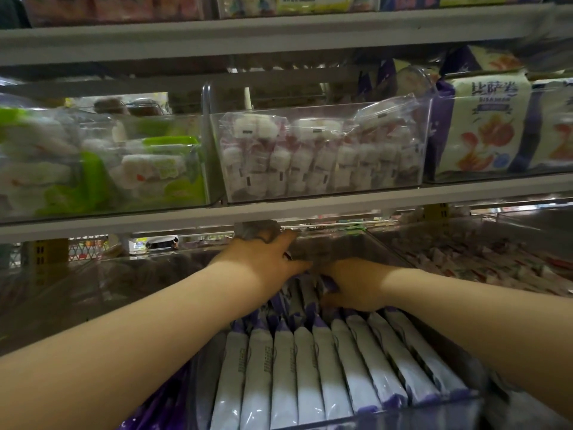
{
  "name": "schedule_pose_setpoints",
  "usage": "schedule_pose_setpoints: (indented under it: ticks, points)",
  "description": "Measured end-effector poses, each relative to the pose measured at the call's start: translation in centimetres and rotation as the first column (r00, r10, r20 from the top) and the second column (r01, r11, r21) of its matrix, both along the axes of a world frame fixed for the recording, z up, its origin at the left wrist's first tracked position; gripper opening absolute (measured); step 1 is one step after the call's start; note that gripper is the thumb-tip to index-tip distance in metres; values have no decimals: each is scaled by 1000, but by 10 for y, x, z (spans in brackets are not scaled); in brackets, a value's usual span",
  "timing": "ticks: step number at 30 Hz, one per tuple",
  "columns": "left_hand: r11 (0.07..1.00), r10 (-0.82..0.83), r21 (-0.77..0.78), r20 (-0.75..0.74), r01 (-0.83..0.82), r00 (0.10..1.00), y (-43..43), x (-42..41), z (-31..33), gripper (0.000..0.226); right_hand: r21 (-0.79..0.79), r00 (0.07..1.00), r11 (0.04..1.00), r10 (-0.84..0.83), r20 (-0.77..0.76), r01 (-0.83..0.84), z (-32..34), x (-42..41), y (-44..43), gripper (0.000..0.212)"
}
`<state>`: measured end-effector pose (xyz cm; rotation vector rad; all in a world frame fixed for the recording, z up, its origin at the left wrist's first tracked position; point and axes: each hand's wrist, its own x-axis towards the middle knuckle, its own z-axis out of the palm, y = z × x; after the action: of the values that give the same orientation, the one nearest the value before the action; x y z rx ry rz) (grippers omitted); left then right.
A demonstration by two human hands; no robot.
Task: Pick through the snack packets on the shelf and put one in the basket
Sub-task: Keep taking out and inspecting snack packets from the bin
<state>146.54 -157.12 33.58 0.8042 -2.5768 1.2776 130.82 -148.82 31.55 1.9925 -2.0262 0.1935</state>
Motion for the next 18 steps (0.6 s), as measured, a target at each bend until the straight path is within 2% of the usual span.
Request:
schedule_pose_setpoints:
  ticks: [3,6,9,11,14,16,18]
  points:
    - [999,16,-46,61,-13,998,8,-8,1,70,120,997,993,18,-68,-10,1,4,-7,34]
    - [996,-33,-86,50,37,998,14,-12,6,52,206,995,979,27,-96,-7,1,5,-11,40]
    - [995,-67,-69,61,71,996,15,-13,5,39,214,997,976,51,-58,-37,1,1,-7,41]
    - [997,-70,-31,101,74,992,14,-18,0,33,164,997,984,72,-4,-71,2,-3,-5,35]
    - [997,-76,-9,156,79,985,15,-26,-3,32,-29,997,999,36,73,-34,6,-8,-7,29]
    - [990,-144,9,147,144,979,12,-24,1,34,-141,993,990,6,115,10,7,-10,-8,40]
    - [967,-251,60,45,248,967,2,-16,3,33,-178,988,984,17,154,11,6,-12,-9,47]
